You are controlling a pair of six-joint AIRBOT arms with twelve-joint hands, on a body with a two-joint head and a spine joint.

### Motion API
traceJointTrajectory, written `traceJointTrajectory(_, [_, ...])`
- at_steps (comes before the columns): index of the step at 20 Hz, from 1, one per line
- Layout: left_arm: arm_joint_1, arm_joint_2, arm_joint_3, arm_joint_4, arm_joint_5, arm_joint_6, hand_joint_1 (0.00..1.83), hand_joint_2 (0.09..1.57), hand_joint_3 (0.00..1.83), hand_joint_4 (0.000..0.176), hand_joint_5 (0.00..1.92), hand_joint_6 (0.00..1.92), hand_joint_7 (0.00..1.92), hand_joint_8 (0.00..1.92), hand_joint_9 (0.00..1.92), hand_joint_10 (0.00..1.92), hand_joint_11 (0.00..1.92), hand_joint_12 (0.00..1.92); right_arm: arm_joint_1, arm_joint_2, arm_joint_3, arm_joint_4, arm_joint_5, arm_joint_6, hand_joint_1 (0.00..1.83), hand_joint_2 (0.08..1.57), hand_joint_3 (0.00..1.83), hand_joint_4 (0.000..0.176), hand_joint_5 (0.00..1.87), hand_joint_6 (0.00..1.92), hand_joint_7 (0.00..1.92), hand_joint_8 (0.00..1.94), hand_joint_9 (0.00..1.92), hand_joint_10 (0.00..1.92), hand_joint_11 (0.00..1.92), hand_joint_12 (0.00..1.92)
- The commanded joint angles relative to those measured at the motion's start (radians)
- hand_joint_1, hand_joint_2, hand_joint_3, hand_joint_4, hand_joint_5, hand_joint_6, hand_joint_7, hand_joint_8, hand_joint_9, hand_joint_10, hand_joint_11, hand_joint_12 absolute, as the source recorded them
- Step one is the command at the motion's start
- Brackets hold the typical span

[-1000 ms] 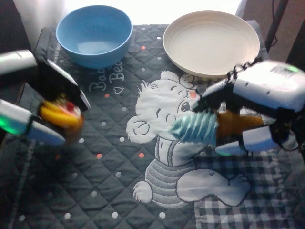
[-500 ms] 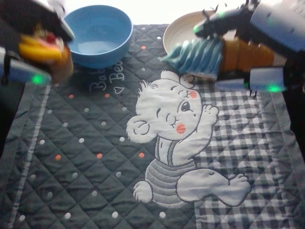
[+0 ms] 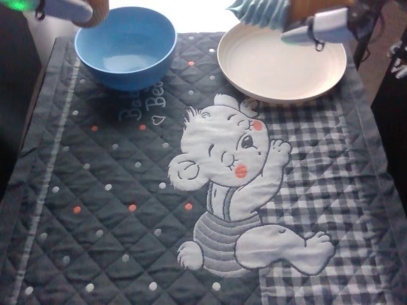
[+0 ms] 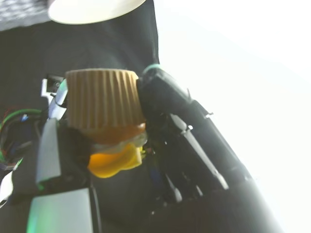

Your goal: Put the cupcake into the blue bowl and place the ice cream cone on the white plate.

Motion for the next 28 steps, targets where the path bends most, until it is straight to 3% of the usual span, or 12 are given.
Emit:
traceJointTrajectory(1, [-0.024,-0.018,0.011,-0.024,-0.034,-0.01,1.28,1.04,0.0,0.0,1.06,0.75,1.27,0.61,1.53,0.01,1.23,1.08,0.027,-0.012,0.027,0.014,0.071,0.002,1.29,1.06,0.0,0.0,1.0,0.77,1.24,0.73,1.34,0.41,1.08,1.22])
traceJointTrajectory(8, [-0.048,-0.16,0.14,0.036,0.14,-0.035,1.29,1.05,0.0,0.0,1.13,0.47,1.18,0.87,1.59,0.04,1.19,1.26,0.049,-0.118,0.177,0.07,-0.071,0.002,1.29,1.04,0.0,0.0,1.05,0.68,1.26,0.69,1.42,0.39,1.17,1.12])
traceJointTrajectory(10, [-0.054,-0.173,0.146,0.046,0.162,-0.035,1.3,1.04,0.0,0.0,1.08,0.58,1.23,0.77,1.6,0.04,1.22,1.1,0.049,-0.124,0.186,0.082,-0.081,0.002,1.29,1.04,0.0,0.0,1.08,0.63,1.26,0.7,1.43,0.36,1.17,1.14])
traceJointTrajectory(15, [-0.055,-0.18,0.145,0.066,0.18,-0.038,1.29,1.05,0.0,0.0,1.06,0.61,1.22,0.79,1.62,0.04,1.2,1.16,0.049,-0.125,0.186,0.09,-0.083,0.002,1.29,1.05,0.0,0.0,1.07,0.65,1.22,0.77,1.41,0.41,1.13,1.22])
traceJointTrajectory(18, [-0.054,-0.18,0.142,0.072,0.181,-0.039,1.28,1.05,0.0,0.0,1.01,0.77,1.22,0.73,1.44,0.0,0.91,1.19,0.049,-0.125,0.186,0.09,-0.083,0.002,1.28,1.05,0.0,0.0,1.07,0.68,1.22,0.76,1.39,0.36,1.14,1.13])
traceJointTrajectory(19, [-0.054,-0.18,0.141,0.075,0.181,-0.039,1.27,1.01,0.0,0.0,0.87,0.3,0.98,0.3,1.22,0.0,0.78,1.03,0.049,-0.124,0.186,0.09,-0.083,0.002,1.26,1.06,0.0,0.0,1.02,0.79,1.18,0.77,1.35,0.26,1.1,0.99])
traceJointTrajectory(20, [-0.052,-0.18,0.14,0.078,0.181,-0.039,1.24,0.99,0.0,0.0,0.82,0.09,0.86,0.09,1.06,0.0,0.73,0.92,0.049,-0.124,0.185,0.09,-0.083,0.002,1.19,1.08,0.0,0.0,1.03,0.86,1.09,0.35,1.31,0.19,1.03,1.03])
traceJointTrajectory(21, [-0.05,-0.18,0.139,0.08,0.18,-0.039,1.19,0.95,0.0,0.0,0.69,0.0,0.65,0.0,0.73,0.0,0.55,0.76,0.049,-0.124,0.185,0.09,-0.083,0.002,0.94,0.92,0.0,0.0,0.68,0.11,0.83,0.04,0.83,0.03,0.42,1.04])
traceJointTrajectory(23, [-0.046,-0.18,0.139,0.081,0.178,-0.039,1.17,0.91,0.0,0.0,0.6,0.0,0.52,0.0,0.54,0.0,0.37,0.69,0.049,-0.124,0.183,0.09,-0.083,0.002,0.83,0.86,0.0,0.047,0.53,0.0,0.64,0.0,0.56,0.0,0.04,0.95])
traceJointTrajectory(24, [-0.043,-0.18,0.138,0.082,0.178,-0.039,1.17,0.91,0.0,0.0,0.6,0.0,0.52,0.0,0.54,0.0,0.37,0.69,0.049,-0.124,0.182,0.09,-0.083,0.002,0.83,0.86,0.0,0.047,0.53,0.0,0.64,0.0,0.56,0.0,0.04,0.95])
traceJointTrajectory(27, [-0.04,-0.18,0.137,0.083,0.178,-0.039,1.1,0.85,0.0,0.0,0.5,0.0,0.38,0.0,0.42,0.0,0.27,0.69,0.049,-0.124,0.18,0.09,-0.083,0.002,0.82,0.82,0.0,0.094,0.38,0.0,0.42,0.0,0.48,0.0,0.03,1.04])
traceJointTrajectory(28, [-0.039,-0.18,0.136,0.083,0.177,-0.039,1.07,0.83,0.0,0.0,0.47,0.0,0.35,0.0,0.43,0.0,0.21,0.75,0.049,-0.124,0.18,0.09,-0.083,0.002,0.82,0.79,0.0,0.125,0.32,0.0,0.36,0.0,0.39,0.0,0.0,0.98])
